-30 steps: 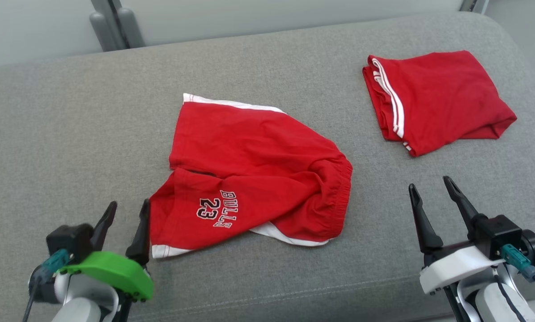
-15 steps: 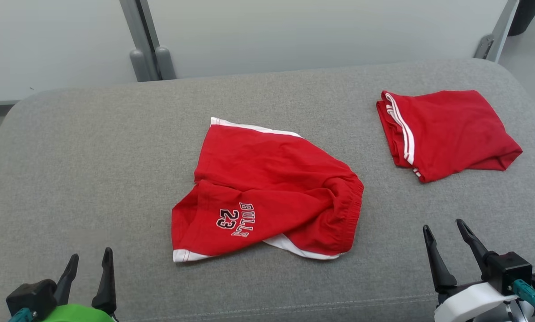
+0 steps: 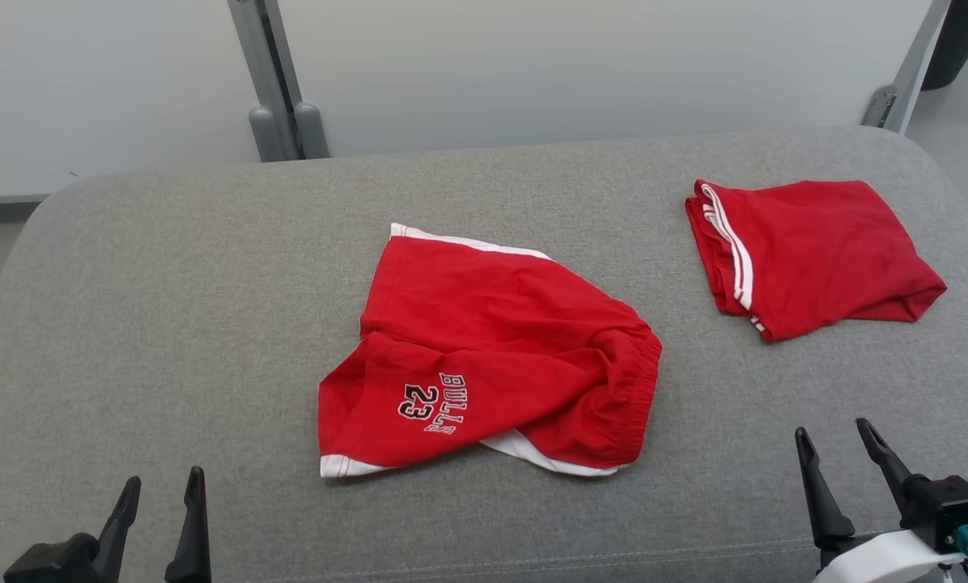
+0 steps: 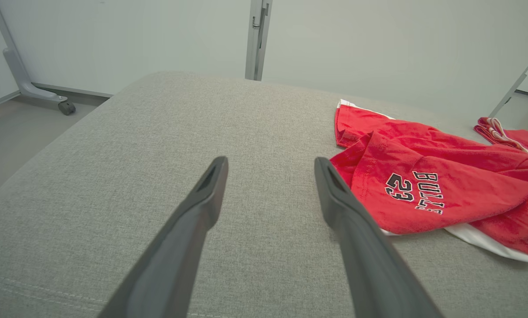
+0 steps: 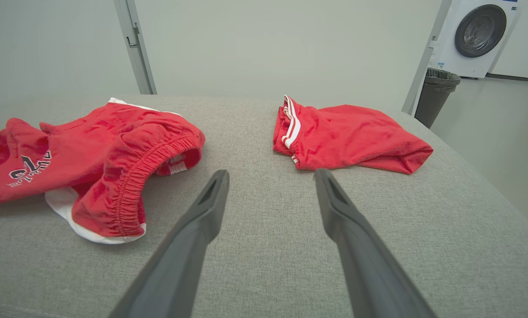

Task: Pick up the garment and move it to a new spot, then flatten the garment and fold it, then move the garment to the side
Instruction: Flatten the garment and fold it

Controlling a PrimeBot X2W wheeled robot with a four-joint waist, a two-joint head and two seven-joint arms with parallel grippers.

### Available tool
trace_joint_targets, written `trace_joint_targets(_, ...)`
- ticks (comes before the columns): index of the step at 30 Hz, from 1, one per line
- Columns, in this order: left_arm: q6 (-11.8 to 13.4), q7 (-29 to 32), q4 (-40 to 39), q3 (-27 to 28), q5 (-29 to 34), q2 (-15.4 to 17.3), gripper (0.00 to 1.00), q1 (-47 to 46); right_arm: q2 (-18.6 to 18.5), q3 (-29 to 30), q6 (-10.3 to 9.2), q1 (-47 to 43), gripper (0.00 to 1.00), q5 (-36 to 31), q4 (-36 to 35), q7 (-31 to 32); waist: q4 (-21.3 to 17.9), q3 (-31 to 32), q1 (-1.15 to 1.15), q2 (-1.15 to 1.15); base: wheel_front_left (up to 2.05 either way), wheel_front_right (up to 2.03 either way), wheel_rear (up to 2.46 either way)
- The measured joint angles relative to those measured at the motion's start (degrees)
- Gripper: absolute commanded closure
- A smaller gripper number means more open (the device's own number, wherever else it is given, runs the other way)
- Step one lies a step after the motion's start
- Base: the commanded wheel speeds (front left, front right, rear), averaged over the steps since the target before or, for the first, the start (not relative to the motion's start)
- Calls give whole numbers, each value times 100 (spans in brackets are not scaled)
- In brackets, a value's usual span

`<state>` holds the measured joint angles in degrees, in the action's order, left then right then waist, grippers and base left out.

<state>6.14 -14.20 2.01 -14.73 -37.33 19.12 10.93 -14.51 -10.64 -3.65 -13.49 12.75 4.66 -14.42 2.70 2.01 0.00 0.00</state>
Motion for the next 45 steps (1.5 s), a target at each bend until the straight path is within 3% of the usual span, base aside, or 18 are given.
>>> trace_joint_targets(5, 0, -3, -166, 51, 23, -2, 0, 155, 2, -119, 34, -26, 0, -1, 7, 0, -9, -22, 0, 0, 0, 0, 0)
trace_joint_targets(17, 1, -4, -579, -67, 54, -26, 0, 260, 21, -1095, 617, 259, 0, -380, 377, 37, -28, -399, 0, 0, 0, 0, 0)
trace_joint_targets(31, -267, 402, -183, -714, 132, -374, 0, -574, 200, -1523, 835, 1651, 0, -761, 1260, 310, 278, -1224, 0, 0, 0, 0, 0)
trace_joint_targets(45, -417, 414, 466, -791, 16, -657, 0, -1078, 388, -1849, 964, 1824, 0, -827, 1992, 235, 323, -1468, 0, 0, 0, 0, 0)
